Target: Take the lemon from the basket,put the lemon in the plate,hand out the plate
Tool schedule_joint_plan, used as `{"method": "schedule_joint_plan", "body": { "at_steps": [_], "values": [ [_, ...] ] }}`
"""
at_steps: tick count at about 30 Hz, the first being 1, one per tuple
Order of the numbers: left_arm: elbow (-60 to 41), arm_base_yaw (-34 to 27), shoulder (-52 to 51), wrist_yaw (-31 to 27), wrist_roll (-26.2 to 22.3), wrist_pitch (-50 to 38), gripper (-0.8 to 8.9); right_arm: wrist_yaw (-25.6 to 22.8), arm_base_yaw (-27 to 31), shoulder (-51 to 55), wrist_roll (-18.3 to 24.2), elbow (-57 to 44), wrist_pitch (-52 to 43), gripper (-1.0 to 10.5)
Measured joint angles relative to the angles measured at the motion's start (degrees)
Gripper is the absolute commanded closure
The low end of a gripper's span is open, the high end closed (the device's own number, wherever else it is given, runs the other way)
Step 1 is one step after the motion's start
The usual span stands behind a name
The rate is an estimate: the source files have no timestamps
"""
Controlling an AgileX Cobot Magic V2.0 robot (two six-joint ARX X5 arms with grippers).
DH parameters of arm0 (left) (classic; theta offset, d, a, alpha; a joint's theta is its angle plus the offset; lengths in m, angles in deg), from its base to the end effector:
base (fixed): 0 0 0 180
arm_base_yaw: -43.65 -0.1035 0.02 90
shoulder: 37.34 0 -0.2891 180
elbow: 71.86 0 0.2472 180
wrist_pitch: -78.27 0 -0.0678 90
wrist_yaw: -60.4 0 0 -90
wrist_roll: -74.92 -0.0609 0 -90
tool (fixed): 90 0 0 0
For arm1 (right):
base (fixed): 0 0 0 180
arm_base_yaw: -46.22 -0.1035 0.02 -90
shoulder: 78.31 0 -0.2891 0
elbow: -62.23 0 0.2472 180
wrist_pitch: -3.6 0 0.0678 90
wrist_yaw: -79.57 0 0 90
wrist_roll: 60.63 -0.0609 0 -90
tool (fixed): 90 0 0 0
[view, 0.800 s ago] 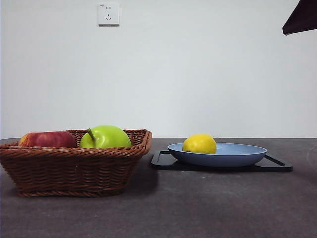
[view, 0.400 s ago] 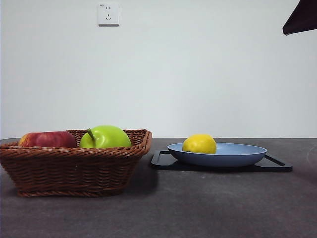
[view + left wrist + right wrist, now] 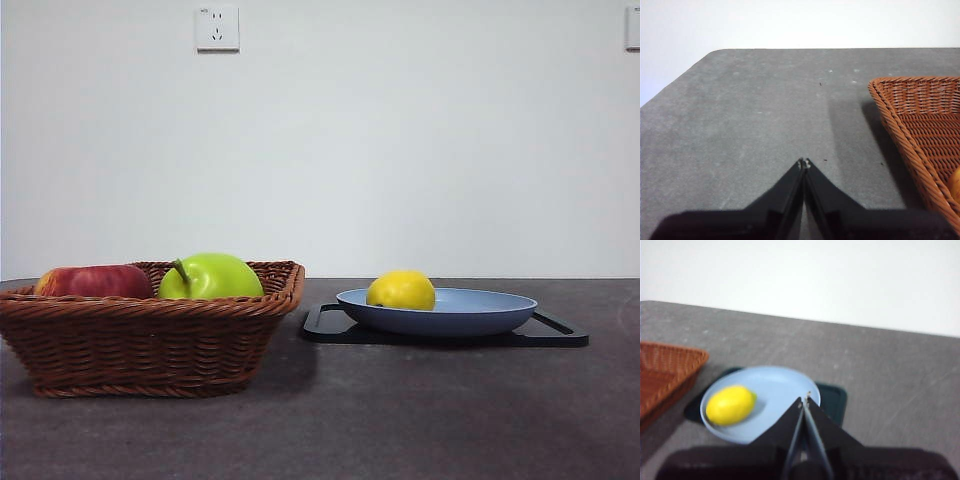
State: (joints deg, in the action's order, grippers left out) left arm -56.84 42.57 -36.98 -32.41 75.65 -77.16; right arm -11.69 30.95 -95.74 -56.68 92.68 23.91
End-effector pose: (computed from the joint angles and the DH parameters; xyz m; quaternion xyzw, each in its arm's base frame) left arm 0.0967 0.0048 0.1457 -0.0050 0.0861 0.0344 0.9957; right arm 0.1090 0.0284 0.2295 -0.0433 0.0587 0.1238 0.9896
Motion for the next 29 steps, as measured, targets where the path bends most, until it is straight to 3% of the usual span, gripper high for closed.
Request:
{"method": "schedule_joint_plan", "body": {
  "at_steps": [3, 7, 20, 29],
  "values": [
    [0.0, 0.0, 0.0, 0.0, 0.0, 0.0, 8.05, 5.4, 6.8, 4.7, 0.0, -5.6, -2.21, 9.4],
    [0.0, 0.0, -0.02, 0.0, 0.0, 0.0, 8.05, 6.64, 11.56, 10.29, -0.02, -10.51, -3.74, 9.4],
    [0.0, 0.0, 0.0, 0.0, 0.0, 0.0, 8.05, 6.91, 14.29, 16.61, -0.17, -15.78, 2.43, 9.4],
    [0.0, 0.0, 0.0, 0.0, 0.0, 0.0, 8.05, 6.84, 14.45, 16.79, -4.61, -15.67, 2.78, 9.4]
  ]
}}
